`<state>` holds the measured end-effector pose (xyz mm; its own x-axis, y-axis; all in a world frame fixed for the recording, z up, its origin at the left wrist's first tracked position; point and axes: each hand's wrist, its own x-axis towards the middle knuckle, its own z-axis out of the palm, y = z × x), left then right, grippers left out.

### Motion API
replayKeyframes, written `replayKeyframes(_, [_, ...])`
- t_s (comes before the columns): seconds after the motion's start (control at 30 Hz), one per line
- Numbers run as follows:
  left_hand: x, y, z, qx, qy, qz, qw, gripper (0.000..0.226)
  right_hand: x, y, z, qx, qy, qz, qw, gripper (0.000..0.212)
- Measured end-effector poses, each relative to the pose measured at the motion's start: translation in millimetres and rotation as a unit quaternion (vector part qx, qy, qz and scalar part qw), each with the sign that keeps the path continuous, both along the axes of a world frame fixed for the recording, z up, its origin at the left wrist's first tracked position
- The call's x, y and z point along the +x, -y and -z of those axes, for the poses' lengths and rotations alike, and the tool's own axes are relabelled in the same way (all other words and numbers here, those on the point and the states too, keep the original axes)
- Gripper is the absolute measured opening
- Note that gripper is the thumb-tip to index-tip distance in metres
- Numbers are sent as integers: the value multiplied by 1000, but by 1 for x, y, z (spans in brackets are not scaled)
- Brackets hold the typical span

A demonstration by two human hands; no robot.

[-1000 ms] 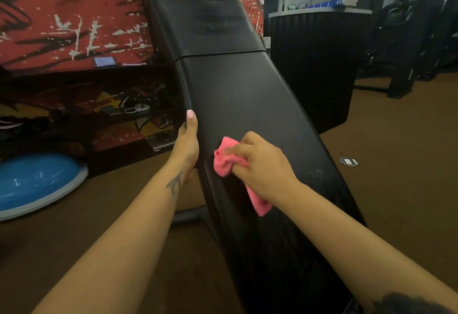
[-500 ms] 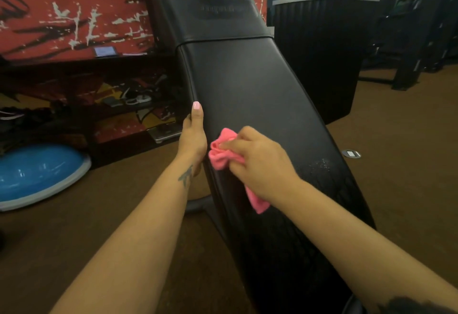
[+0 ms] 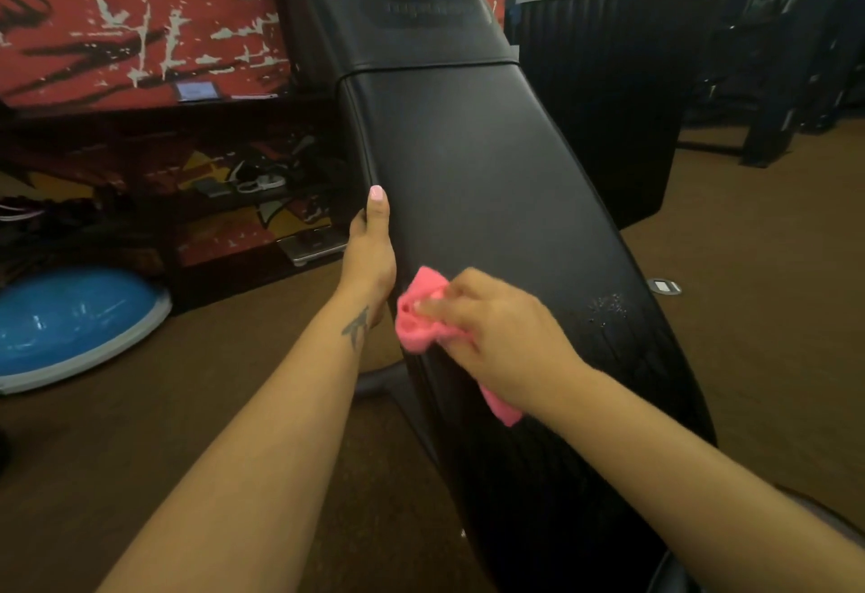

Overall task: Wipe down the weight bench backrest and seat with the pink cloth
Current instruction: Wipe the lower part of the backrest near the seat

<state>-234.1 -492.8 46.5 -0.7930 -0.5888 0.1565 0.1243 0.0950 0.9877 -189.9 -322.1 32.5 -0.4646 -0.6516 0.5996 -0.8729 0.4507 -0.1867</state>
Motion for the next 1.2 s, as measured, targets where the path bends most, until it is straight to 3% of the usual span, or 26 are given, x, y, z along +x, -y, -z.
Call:
replayKeyframes(0.1, [-2, 0, 0, 3, -6, 4, 1000, 78, -1, -26, 10, 60, -11, 0, 998, 30])
replayKeyframes(0.27, [-1, -1, 0, 5, -10, 0, 1000, 80, -26, -21, -9, -21, 28, 104, 994, 30])
replayKeyframes(0.37, [-2, 0, 1, -17, -9, -14, 1000, 78, -12, 1, -7, -41, 18, 67, 997, 31])
replayKeyframes(0.5, [-4, 1, 2, -2, -9, -3, 1000, 82, 5, -15, 18, 13, 1, 14, 1000, 27])
replayKeyframes(0.57, [-4, 1, 3, 9, -12, 4, 1000, 91, 3, -30, 26, 13, -4, 28, 1000, 25])
replayKeyframes(0.77, [-6, 3, 4, -2, -19, 5, 1000, 80, -31, -37, 9, -63, 18, 113, 991, 24])
replayKeyframes(0.87, [-4, 2, 3, -6, -21, 4, 1000, 85, -26, -16, -1, -78, 6, 90, 993, 24])
replayKeyframes(1.03, [-4, 2, 4, -4, -23, 0, 1000, 80, 1, -27, 26, -24, -11, 22, 999, 26])
replayKeyframes(1.2, [-2, 1, 2, 8, -17, 19, 1000, 76, -15, -60, 37, -23, 1, 58, 998, 26])
